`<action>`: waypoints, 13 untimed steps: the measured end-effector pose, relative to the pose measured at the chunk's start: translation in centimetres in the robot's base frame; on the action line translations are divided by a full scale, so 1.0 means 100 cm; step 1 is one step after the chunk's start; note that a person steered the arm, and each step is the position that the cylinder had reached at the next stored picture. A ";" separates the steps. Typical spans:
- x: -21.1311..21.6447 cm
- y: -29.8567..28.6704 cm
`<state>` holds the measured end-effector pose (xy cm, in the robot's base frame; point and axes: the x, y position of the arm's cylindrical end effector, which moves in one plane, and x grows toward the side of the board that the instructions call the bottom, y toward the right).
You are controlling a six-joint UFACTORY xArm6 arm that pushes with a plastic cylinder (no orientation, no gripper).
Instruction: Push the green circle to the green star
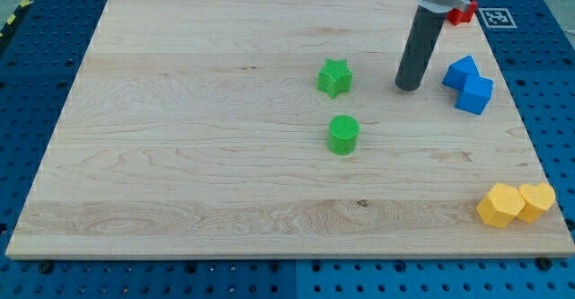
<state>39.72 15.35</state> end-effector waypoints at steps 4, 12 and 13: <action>-0.003 -0.114; 0.069 -0.094; 0.089 -0.092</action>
<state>48.65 6.10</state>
